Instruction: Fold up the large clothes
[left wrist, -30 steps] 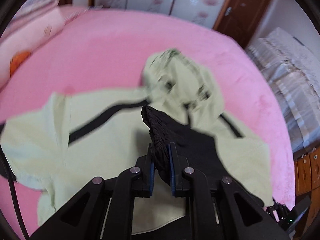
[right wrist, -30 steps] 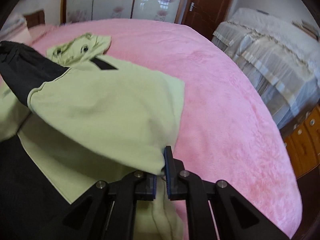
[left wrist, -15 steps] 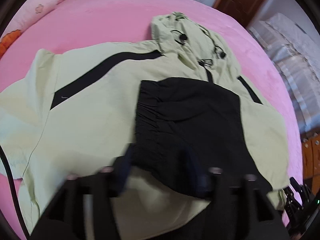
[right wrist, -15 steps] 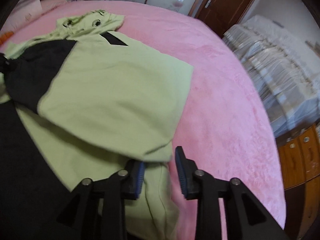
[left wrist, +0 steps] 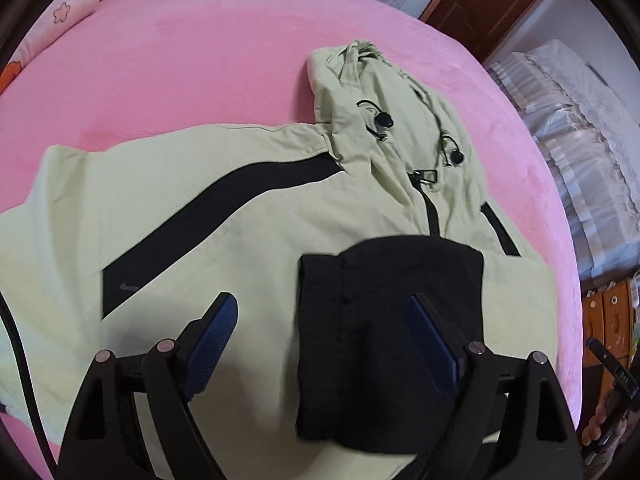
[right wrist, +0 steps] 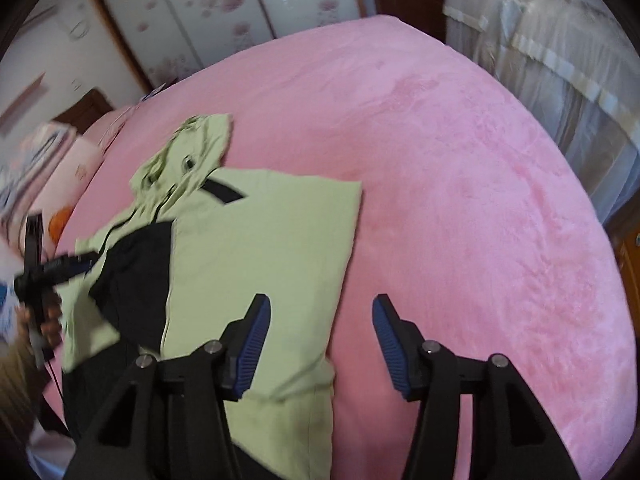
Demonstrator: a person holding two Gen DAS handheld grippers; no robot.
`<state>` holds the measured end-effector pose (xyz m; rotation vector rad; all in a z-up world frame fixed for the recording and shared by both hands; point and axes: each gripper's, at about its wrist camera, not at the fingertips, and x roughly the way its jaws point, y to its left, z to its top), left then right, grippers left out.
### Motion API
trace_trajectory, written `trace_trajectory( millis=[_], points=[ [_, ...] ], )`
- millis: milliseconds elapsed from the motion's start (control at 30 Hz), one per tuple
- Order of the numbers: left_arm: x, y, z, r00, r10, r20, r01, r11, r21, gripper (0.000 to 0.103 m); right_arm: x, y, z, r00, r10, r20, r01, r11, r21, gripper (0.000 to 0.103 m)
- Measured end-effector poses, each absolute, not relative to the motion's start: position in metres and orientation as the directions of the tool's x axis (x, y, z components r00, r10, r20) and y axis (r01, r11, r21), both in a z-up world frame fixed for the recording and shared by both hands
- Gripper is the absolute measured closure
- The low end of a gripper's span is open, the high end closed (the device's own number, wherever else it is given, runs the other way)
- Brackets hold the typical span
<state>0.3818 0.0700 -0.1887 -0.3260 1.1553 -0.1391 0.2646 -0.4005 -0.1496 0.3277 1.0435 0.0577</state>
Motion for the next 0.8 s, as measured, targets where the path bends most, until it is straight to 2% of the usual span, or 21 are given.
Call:
trace_trajectory(
  millis=[100, 133, 167, 233, 300, 333, 467, 500, 533, 567, 667, 800],
  points=[
    [0.397, 0.055, -0.2, 0.402, -0.258, -0.879, -0.032, 0.955, -0.295, 0.019, 0.305, -0.41, -0.165, 0.498, 0.198, -0.844, 0.161, 0.935, 0.315, 0.05],
    [0.4, 0.051, -0.202, 0.403, -0.243, -0.883, -0.021, 0.962, -0.274, 0.026, 0.316, -0.412, -0.169, 0.493, 0.189, -0.849, 0.174, 0.935, 0.309, 0.05],
    [0.402, 0.045, -0.205, 0.402, -0.214, -0.89, -0.012, 0.971, -0.239, 0.044, 0.329, -0.413, -0.175, 0.483, 0.187, -0.855, 0.182, 0.934, 0.307, 0.05],
    [0.409, 0.035, -0.209, 0.382, -0.175, -0.908, 0.009, 0.983, -0.186, 0.063, 0.349, -0.414, -0.186, 0.464, 0.199, -0.863, 0.191, 0.929, 0.317, 0.05],
    [0.41, 0.032, -0.208, 0.389, -0.158, -0.908, 0.012, 0.986, -0.166, 0.066, 0.365, -0.413, -0.198, 0.439, 0.228, -0.869, 0.197, 0.919, 0.341, 0.05],
    [0.409, 0.031, -0.205, 0.397, -0.162, -0.903, 0.014, 0.985, -0.17, 0.071, 0.374, -0.412, -0.206, 0.424, 0.23, -0.876, 0.205, 0.918, 0.341, 0.05],
    [0.401, 0.025, -0.186, 0.45, -0.178, -0.875, 0.029, 0.982, -0.185, 0.075, 0.387, -0.398, -0.22, 0.41, 0.199, -0.89, 0.183, 0.938, 0.294, 0.05],
    [0.398, 0.021, -0.18, 0.465, -0.163, -0.87, 0.036, 0.985, -0.166, 0.075, 0.386, -0.393, -0.221, 0.412, 0.18, -0.893, 0.167, 0.949, 0.269, 0.061],
    [0.395, 0.017, -0.175, 0.476, -0.158, -0.865, 0.043, 0.987, -0.156, 0.076, 0.386, -0.384, -0.219, 0.421, 0.146, -0.895, 0.13, 0.967, 0.219, 0.078],
    [0.393, 0.013, -0.17, 0.491, -0.155, -0.857, 0.054, 0.988, -0.147, 0.076, 0.385, -0.377, -0.218, 0.418, 0.093, -0.904, 0.107, 0.983, 0.151, 0.101],
    [0.384, 0.002, -0.156, 0.546, -0.135, -0.827, 0.077, 0.991, -0.111, 0.077, 0.379, -0.379, -0.212, 0.45, 0.009, -0.893, 0.112, 0.991, 0.067, 0.101],
    [0.39, -0.009, -0.18, 0.525, -0.048, -0.85, 0.054, 0.998, -0.022, 0.077, 0.379, -0.392, -0.223, 0.44, 0.03, -0.897, 0.127, 0.987, 0.096, 0.102]
  ],
)
